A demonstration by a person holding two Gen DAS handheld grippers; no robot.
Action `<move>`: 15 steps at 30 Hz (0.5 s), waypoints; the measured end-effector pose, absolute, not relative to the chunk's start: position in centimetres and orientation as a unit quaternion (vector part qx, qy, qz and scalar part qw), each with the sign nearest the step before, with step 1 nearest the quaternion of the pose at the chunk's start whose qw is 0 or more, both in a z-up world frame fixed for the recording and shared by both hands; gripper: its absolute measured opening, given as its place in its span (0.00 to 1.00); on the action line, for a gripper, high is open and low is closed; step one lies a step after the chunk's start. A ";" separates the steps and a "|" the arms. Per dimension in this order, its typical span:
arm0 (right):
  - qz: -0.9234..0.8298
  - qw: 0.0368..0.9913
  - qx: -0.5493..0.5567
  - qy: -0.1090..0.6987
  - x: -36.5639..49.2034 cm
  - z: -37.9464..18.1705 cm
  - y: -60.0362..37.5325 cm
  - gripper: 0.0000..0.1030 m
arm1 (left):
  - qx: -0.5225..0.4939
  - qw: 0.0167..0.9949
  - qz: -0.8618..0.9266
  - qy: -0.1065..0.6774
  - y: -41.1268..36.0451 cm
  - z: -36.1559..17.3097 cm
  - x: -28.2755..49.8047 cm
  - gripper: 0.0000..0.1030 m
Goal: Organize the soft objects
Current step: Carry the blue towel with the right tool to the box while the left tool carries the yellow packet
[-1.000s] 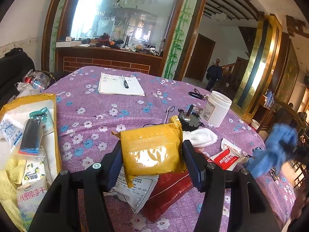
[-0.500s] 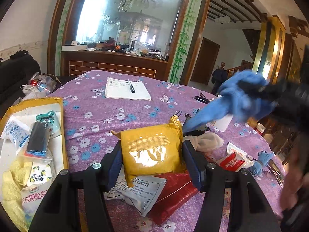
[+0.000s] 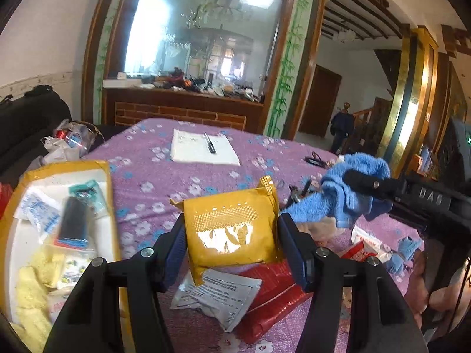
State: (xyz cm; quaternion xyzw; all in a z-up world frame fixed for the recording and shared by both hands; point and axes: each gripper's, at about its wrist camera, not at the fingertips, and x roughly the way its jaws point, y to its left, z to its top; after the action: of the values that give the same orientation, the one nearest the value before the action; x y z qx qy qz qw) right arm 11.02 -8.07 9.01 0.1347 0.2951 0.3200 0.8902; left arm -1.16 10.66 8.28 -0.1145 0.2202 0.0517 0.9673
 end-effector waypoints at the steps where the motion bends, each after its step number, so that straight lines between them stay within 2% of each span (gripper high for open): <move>1: 0.322 0.891 0.133 0.291 10.9 9.1 -8.0 0.42 | -0.111 0.969 0.060 0.214 10.9 8.7 -1.6 0.58; 9: 0.369 0.864 0.149 0.307 9.6 10.0 -5.9 0.42 | -0.104 0.967 0.116 0.201 15.8 10.9 -6.8 0.59; 15: 0.420 0.850 0.106 0.300 6.9 12.9 0.2 0.43 | -0.139 0.950 0.179 0.215 22.4 9.7 -10.4 0.60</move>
State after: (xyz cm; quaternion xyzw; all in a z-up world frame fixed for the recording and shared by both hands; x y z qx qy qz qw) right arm 6.95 0.17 12.89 0.1063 0.2997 0.4202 0.8499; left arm -10.38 22.39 9.72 -0.1392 0.2154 0.1792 0.9498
